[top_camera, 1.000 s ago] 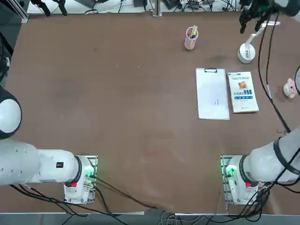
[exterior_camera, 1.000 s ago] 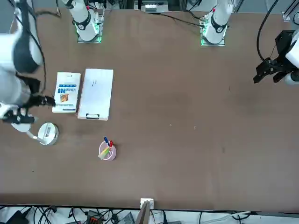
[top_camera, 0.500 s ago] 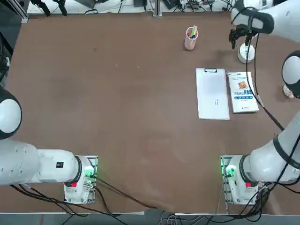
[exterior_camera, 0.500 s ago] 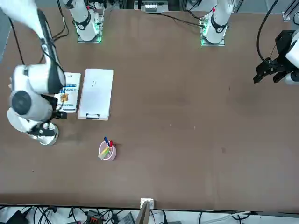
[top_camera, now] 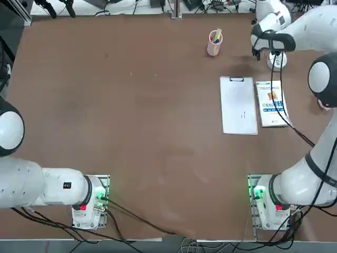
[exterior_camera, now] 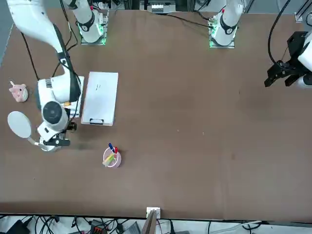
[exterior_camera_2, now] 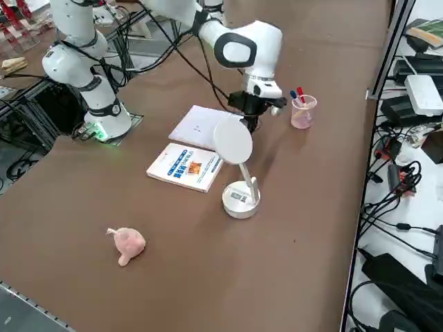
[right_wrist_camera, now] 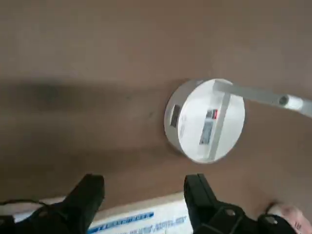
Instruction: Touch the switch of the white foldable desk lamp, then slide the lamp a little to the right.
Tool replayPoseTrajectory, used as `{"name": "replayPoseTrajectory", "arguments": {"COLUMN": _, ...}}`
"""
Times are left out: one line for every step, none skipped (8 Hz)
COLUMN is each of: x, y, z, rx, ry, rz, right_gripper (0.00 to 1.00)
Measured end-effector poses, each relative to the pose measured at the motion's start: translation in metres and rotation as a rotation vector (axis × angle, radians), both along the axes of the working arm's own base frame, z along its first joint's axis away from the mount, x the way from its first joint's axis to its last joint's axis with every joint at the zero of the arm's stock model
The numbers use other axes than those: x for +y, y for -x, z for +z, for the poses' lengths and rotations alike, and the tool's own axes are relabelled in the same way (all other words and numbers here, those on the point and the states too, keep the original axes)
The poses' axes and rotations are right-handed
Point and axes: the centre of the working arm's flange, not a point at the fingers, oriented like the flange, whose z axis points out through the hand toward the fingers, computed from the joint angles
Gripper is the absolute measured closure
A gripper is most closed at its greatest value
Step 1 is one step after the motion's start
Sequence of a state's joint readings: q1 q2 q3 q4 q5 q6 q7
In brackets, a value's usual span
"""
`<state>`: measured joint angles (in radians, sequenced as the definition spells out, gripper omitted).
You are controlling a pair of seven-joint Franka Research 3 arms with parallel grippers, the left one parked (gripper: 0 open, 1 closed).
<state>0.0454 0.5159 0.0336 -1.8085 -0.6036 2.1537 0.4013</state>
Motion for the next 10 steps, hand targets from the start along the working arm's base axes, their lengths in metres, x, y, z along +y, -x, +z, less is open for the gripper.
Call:
{"name": "replayPoseTrajectory", "arguments": {"x": -0.006, "y": 0.005, "z": -0.016, "rx": -0.026, "ry": 0.023, "rz": 0.022, "right_gripper": 0.00}}
{"name": "replayPoseTrajectory", "arguments": {"x": -0.012, "y": 0.009, "z": -0.029, "rx": -0.041, "ry": 0.043, "rz": 0.038, "right_gripper": 0.00}}
{"name": "replayPoseTrajectory", "arguments": {"x": -0.017, "y": 0.010, "z": -0.039, "rx": -0.052, "ry": 0.046, "rz": 0.049, "right_gripper": 0.00}}
{"name": "replayPoseTrajectory", "arguments": {"x": -0.022, "y": 0.009, "z": -0.045, "rx": -0.062, "ry": 0.037, "rz": 0.053, "right_gripper": 0.00}}
{"name": "replayPoseTrajectory", "arguments": {"x": -0.029, "y": 0.008, "z": -0.050, "rx": -0.070, "ry": 0.031, "rz": 0.056, "right_gripper": 0.00}}
{"name": "replayPoseTrajectory", "arguments": {"x": -0.035, "y": 0.008, "z": -0.054, "rx": -0.074, "ry": 0.027, "rz": 0.058, "right_gripper": 0.00}}
{"name": "replayPoseTrajectory", "arguments": {"x": -0.037, "y": 0.008, "z": -0.057, "rx": -0.074, "ry": 0.025, "rz": 0.058, "right_gripper": 0.00}}
{"name": "replayPoseTrajectory", "arguments": {"x": -0.037, "y": 0.007, "z": -0.058, "rx": -0.080, "ry": 0.018, "rz": 0.061, "right_gripper": 0.00}}
{"name": "replayPoseTrajectory", "arguments": {"x": -0.038, "y": 0.006, "z": -0.060, "rx": -0.089, "ry": 0.012, "rz": 0.068, "right_gripper": 0.00}}
{"name": "replayPoseTrajectory", "arguments": {"x": -0.039, "y": 0.006, "z": -0.062, "rx": -0.093, "ry": 0.011, "rz": 0.077, "right_gripper": 0.00}}
